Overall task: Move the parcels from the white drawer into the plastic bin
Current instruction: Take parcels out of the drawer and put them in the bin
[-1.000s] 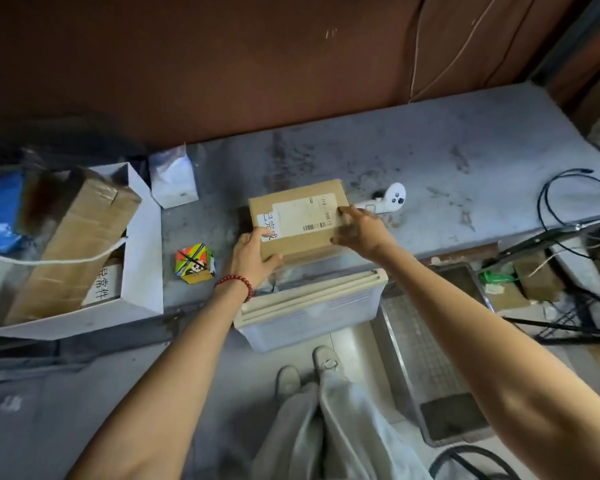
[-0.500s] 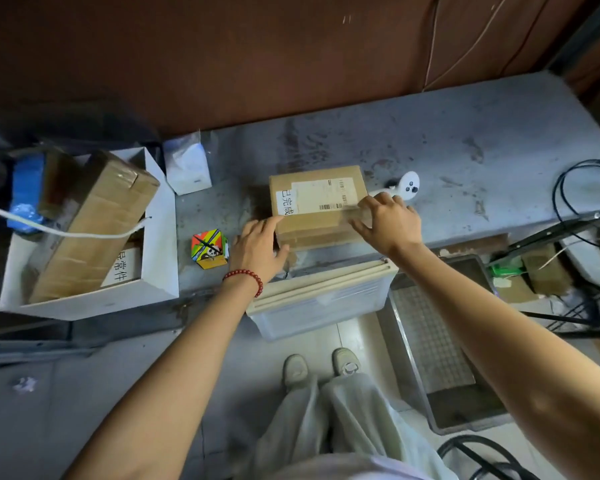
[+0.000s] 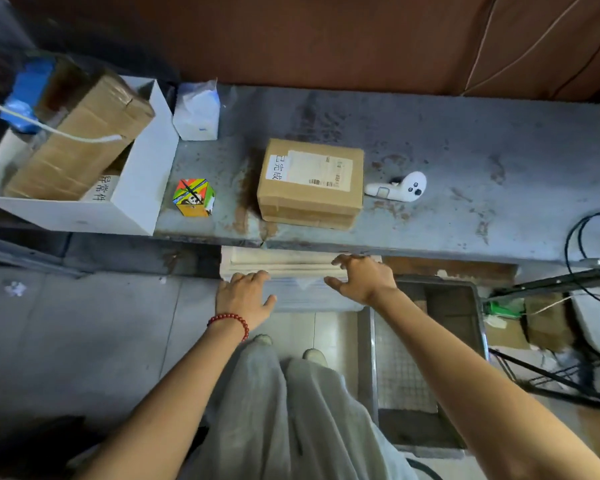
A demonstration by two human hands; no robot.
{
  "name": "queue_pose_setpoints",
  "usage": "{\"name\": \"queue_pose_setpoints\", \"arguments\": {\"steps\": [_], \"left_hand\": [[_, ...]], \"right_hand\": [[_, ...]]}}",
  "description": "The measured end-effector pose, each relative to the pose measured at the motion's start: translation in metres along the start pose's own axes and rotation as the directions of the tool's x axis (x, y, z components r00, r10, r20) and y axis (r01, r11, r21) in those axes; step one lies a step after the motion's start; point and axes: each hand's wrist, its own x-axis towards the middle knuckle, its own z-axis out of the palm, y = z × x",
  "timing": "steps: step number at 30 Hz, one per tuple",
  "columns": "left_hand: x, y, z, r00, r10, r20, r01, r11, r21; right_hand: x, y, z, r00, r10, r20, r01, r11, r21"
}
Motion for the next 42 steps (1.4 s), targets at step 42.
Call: {"name": "queue_pose_setpoints", "arguments": {"steps": [42], "left_hand": [[0.185,-0.053,0.427,0.991,0.089,-0.104,-0.085,0.996,0.041]], "right_hand": [[0.164,0.108,0.439,0.988,0.143,-0.062,-0.14,0.988,0.063]]}}
